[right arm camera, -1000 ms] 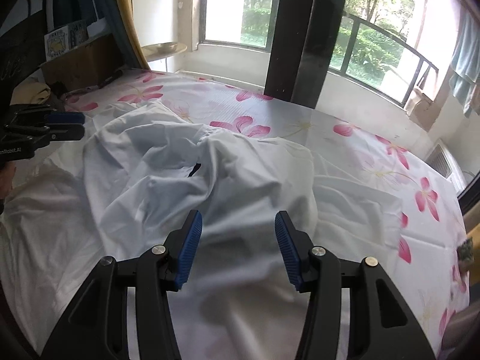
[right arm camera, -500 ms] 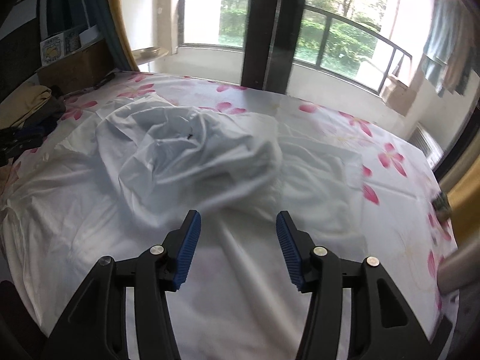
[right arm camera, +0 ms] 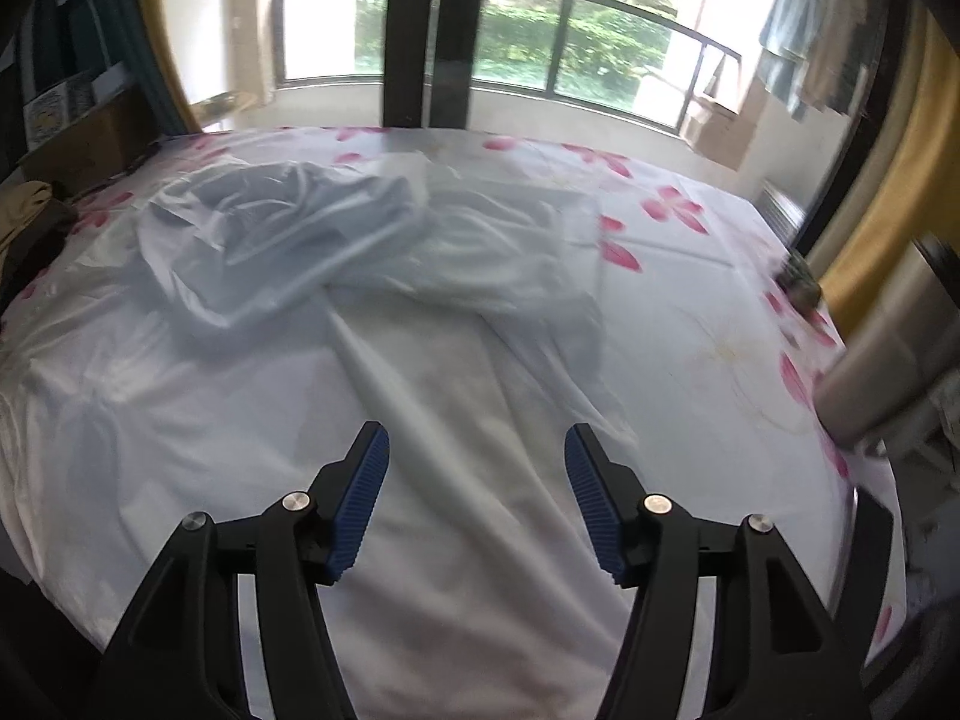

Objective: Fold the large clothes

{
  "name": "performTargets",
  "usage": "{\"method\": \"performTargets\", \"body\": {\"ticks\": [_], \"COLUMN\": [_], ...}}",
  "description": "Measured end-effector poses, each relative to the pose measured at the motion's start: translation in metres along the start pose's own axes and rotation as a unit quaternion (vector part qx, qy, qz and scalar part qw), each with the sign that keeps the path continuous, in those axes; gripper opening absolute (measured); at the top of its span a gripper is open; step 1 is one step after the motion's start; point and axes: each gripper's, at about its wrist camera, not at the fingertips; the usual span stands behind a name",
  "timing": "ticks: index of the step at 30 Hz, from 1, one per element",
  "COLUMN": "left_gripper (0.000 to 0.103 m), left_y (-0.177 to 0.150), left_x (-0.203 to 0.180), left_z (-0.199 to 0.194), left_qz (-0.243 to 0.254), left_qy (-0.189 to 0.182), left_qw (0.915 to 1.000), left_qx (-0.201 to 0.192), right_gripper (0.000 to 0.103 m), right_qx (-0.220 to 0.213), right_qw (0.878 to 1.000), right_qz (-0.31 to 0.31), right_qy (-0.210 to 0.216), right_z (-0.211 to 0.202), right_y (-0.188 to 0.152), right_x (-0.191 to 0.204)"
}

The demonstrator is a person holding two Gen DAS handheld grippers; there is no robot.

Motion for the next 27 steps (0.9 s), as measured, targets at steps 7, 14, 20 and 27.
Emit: {"method": "performTargets", "body": {"ticks": [7,14,20,27], "left_gripper": [0.05,0.053,0.053,0.053], "left_y": [-0.024,-0.042,-0.049,-0.05], "left_x": [0.003,-0.012,-0.014,-0.019], "left_z": [0.004,0.007,0.003,0.001], "left_qz": [0.0,0.02,0.012,0.013], "left_qy": [-0.022,0.005,0.012,0.03], "left_qw": [0.9996,0.9998,0.9999,0.9994], "left_qx": [0.019,0.004,0.002,0.012], "right_gripper": [0.062,0.063,0.068,0.069], "right_qx": [0.024,0.039,0.039,0.027], "right_qw": [0.998,0.995,0.994,0.993], "right_qz": [0.045,0.083,0.098,0.109], "right_qy": [-0.029,-0.045,-0.034,-0.03], "right_z": [0.006,0.009,0.009,0.008], "right_y": [-0.029,-0.053,-0.069,-0.075], "right_x": [-0.03,-0.057,-0.071,-0.08]}}
Point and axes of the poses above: each gripper's, at about its wrist camera, not at the fingertips, and z roughly the way its jaws point, x to its left, y to its top, and after that the axes turned 14 degrees about x, right-handed
